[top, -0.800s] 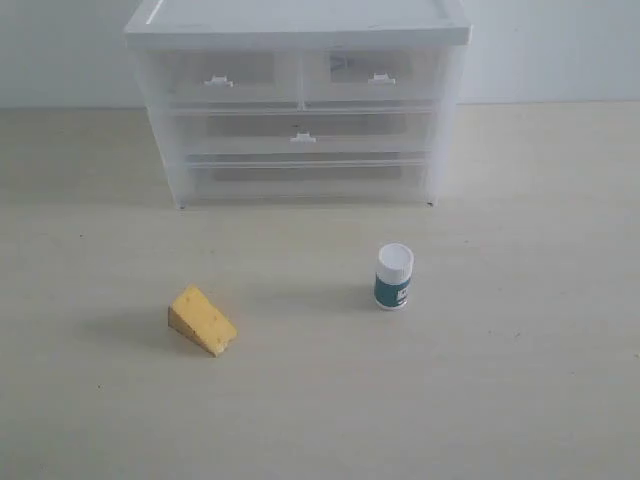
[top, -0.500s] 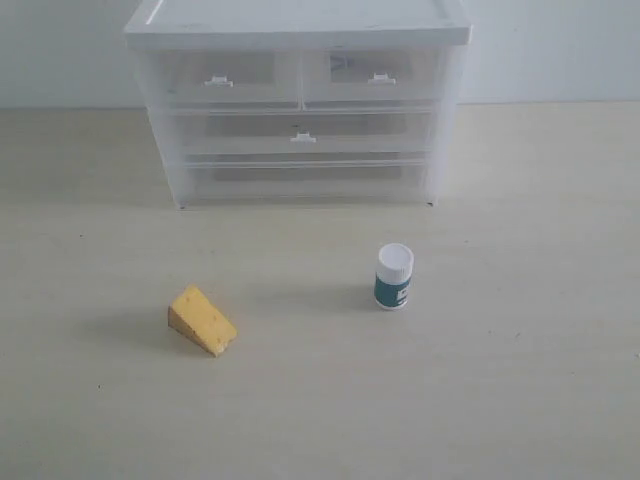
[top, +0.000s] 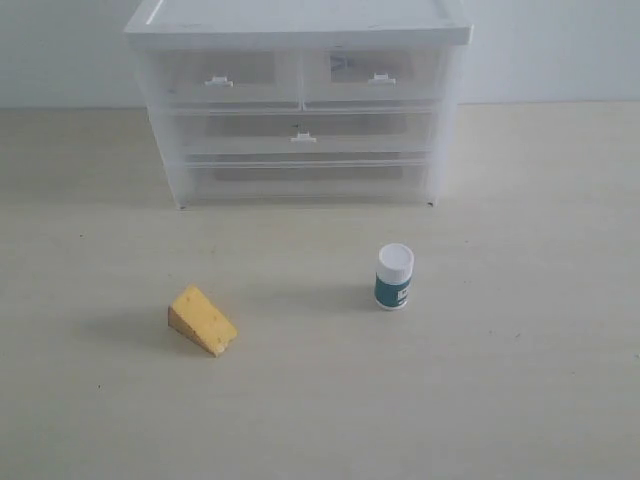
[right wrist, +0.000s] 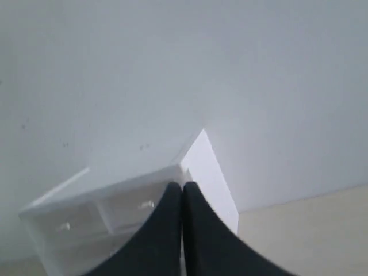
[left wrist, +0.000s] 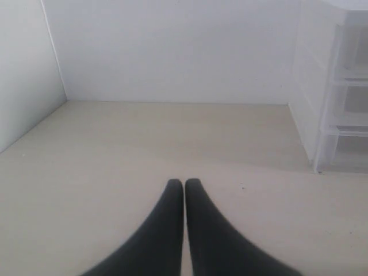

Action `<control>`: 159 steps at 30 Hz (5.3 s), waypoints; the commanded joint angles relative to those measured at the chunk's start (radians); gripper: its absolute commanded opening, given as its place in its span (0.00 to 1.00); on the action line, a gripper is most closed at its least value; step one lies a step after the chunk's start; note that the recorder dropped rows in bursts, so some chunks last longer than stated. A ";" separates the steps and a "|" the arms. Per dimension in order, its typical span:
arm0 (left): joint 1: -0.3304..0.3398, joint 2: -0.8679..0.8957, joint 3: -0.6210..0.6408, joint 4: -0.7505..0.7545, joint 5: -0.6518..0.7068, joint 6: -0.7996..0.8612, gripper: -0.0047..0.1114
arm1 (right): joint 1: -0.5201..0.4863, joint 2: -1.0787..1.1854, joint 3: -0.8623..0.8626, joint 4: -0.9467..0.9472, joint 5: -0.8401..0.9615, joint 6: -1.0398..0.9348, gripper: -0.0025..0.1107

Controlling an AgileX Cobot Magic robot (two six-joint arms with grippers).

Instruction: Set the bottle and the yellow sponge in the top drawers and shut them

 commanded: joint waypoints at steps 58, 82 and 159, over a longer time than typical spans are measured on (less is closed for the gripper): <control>-0.002 0.004 0.003 -0.007 -0.004 -0.009 0.07 | 0.522 2.212 -1.338 0.155 -0.780 0.979 0.02; -0.002 0.004 0.003 -0.007 -0.004 -0.009 0.07 | 0.647 1.995 -0.783 -0.143 -1.101 0.673 0.02; -0.002 0.004 0.003 -0.007 -0.004 -0.009 0.07 | 0.870 1.733 -1.121 -0.583 0.322 -0.079 0.02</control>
